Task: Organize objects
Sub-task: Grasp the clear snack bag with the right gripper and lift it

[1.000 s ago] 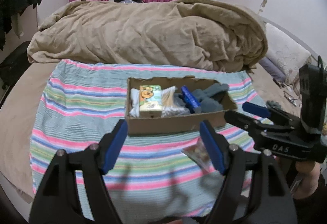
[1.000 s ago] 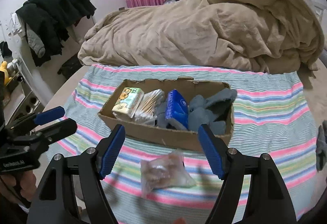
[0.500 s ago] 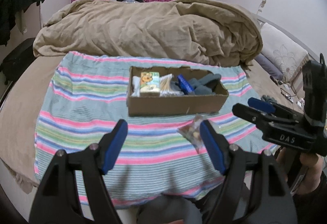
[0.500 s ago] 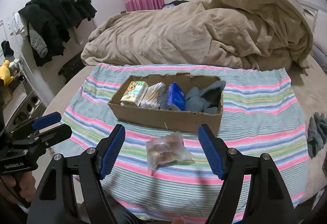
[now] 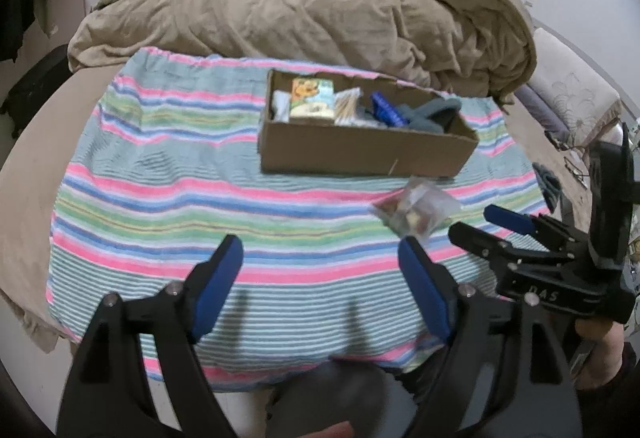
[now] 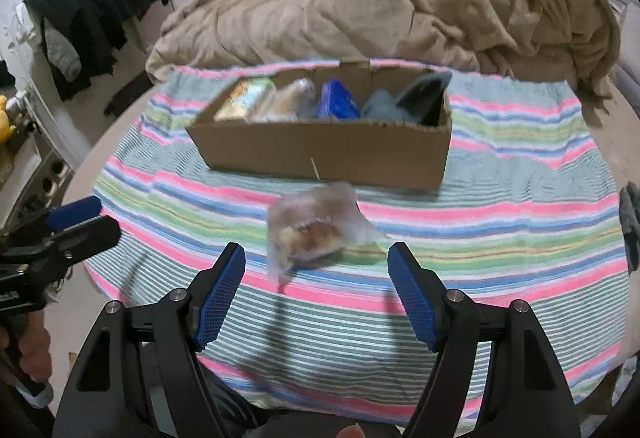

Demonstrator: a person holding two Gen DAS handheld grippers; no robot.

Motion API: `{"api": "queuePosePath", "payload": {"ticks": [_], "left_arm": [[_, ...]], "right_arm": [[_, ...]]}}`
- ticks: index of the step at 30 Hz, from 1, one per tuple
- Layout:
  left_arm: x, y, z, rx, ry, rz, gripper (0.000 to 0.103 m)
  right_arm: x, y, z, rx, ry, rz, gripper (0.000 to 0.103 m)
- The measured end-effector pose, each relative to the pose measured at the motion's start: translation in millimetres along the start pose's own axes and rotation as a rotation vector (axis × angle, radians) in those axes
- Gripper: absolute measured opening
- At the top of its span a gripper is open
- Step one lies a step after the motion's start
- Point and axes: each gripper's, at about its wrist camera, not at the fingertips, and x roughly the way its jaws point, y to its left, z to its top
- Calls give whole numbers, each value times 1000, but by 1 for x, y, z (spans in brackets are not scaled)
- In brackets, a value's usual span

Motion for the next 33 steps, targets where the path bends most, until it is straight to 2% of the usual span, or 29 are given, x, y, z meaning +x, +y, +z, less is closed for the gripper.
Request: {"api": "queuePosePath", "payload": {"ticks": [9,12,15,19,21,23,26,33], "left_arm": [[26,16,-5,-27,44,-7,81],[33,20,-5,-31,56,-9,81],[36,24,-4,-29,58,-8,81],[39,27,-6,-34,64,-16,81],[39,28,-6,-32,64,-14,81],[37,28,-6,-35,59,-16,81],[33,25,-5,-31,50,-12,81],[19,16,1,-12,22,-9,81]], "right_arm": [[38,4,5,-6,45,0,77],[54,7,10,-1,70,-6,81],[70,6,16,23,115,7,81],[80,1,21,56,119,2,80],[81,-1,21,67,119,19,67],[79,-1,20,66,118,37,62],[72,-2,18,70,108,40,58],[38,-7,19,75,57,40,58]]}}
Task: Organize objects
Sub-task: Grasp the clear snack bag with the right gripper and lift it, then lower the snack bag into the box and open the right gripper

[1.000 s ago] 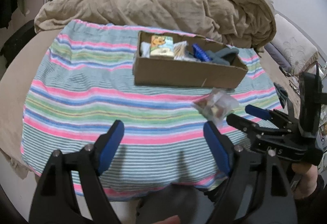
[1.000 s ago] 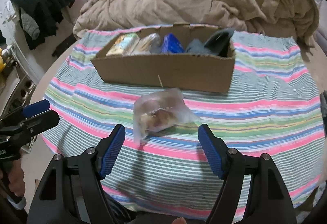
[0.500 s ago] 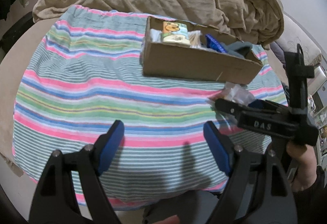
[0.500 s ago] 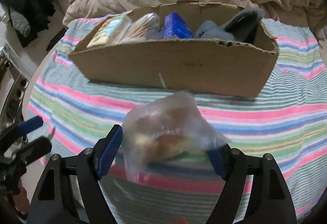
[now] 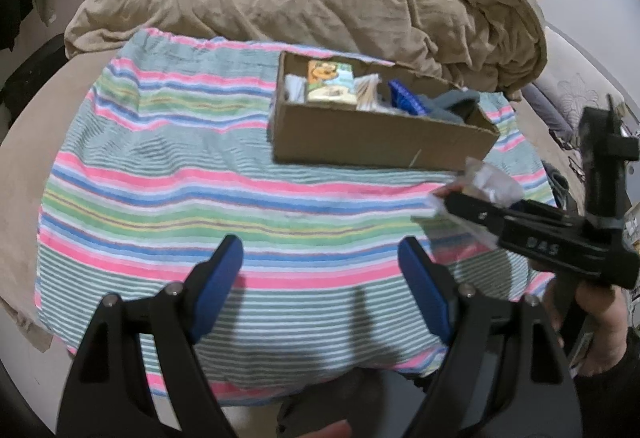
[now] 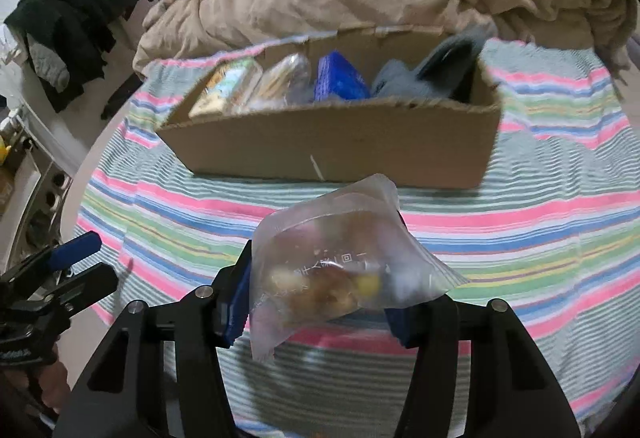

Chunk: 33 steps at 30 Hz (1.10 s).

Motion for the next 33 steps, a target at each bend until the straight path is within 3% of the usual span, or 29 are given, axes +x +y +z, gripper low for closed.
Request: {"api": "queuePosePath", "payload": {"ticks": [8,13,33], "left_arm": [[-7,-14,20,38,-35,-7,81],[-6,-15,41,67,-64,-6,81],[59,2,106,63,-113,17,81]], "right_arm": [[-43,-3,24,-18,-101,2,58],[-44,-2,51,-19,-150,1,58],[30,-18,116,8,-148,-6,59]]}}
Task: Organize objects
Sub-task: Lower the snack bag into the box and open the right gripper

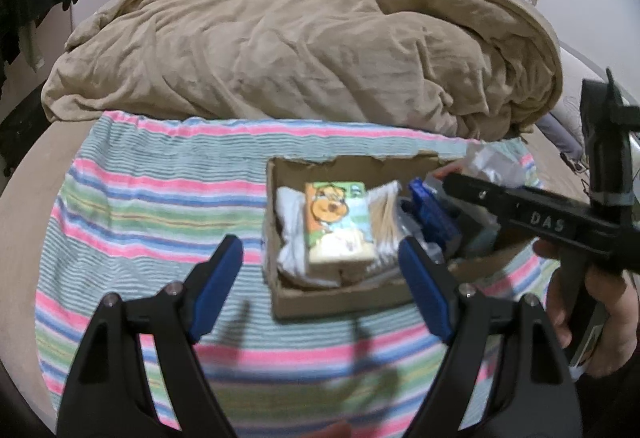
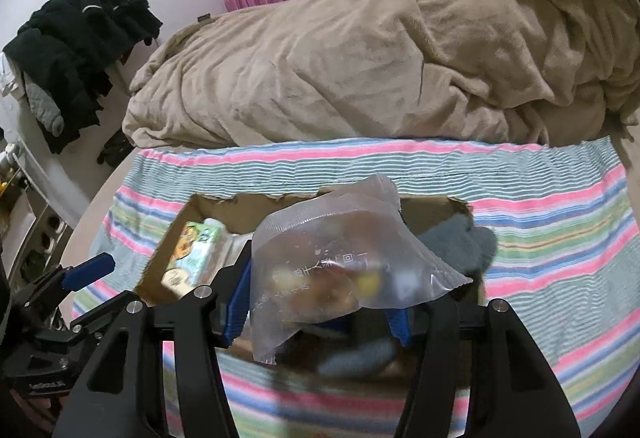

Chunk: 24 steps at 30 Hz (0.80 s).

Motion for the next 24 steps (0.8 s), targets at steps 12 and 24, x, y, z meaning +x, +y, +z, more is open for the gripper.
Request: {"api": "queuePosePath", "payload": {"ticks": [12,24], "left_arm": [[20,4,-2,-22,37,1,81],[-25,-6,-7,-7,3,17,81]], "right_arm": [[23,-6,-12,6,34,-5,64],[-19,4,-23,-25,4,-62,76]]}}
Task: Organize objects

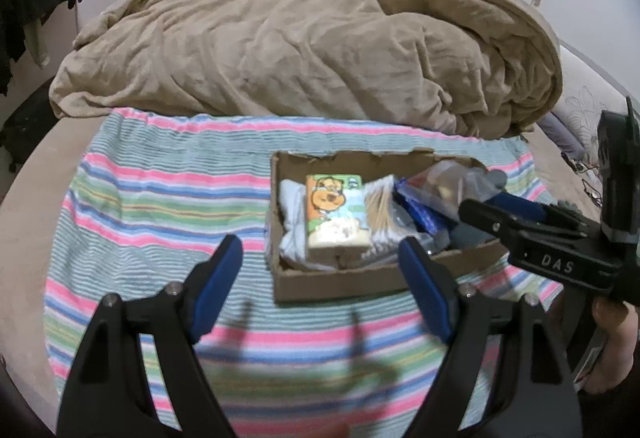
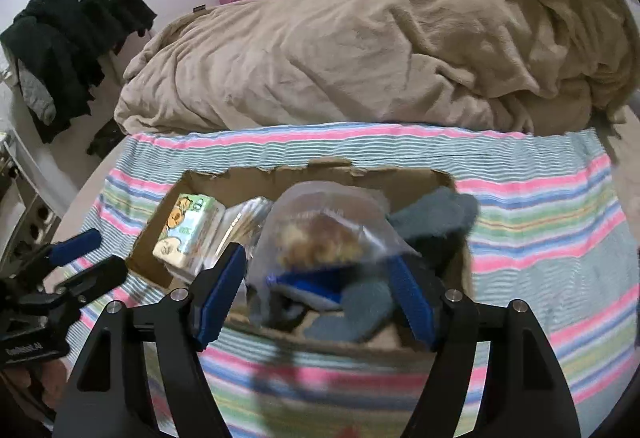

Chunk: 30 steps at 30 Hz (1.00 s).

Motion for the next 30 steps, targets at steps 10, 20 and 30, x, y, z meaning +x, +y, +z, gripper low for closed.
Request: {"api": "queuePosePath", "payload": {"ticks": [10,20,30], "left_arm": [[-44,-13,-13,-10,-19,-9,82],[-91,-12,-33,-39,-49,34,82],[-120,-20,-66,-43,-33,33,83]], "right_arm": [[-48,12,-18,-33,-32,-9,76],[-103,25,-36,-44,-85,-31,76],[-137,35,-68,-46,-91,-32,76]]}}
